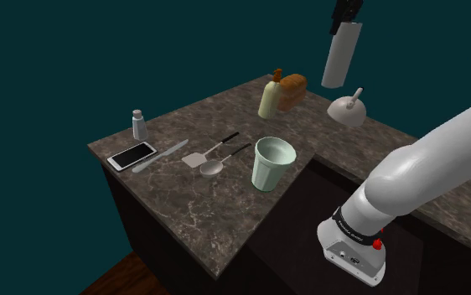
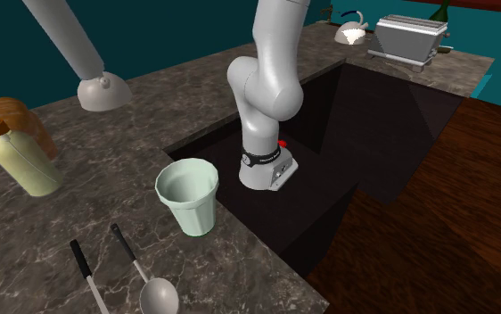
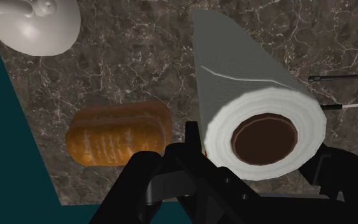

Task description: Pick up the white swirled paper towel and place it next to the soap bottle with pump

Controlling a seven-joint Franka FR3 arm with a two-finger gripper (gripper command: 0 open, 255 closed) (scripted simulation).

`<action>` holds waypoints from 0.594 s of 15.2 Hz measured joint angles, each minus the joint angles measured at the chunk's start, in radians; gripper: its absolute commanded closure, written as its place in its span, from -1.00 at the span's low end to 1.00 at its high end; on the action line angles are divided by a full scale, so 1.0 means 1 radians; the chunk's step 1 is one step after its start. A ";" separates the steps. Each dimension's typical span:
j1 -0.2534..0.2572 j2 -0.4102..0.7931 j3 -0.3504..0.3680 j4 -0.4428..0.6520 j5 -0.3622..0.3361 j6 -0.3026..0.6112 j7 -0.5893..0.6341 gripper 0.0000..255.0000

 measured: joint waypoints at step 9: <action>-0.005 -0.054 0.005 -0.173 -0.017 0.121 0.020 1.00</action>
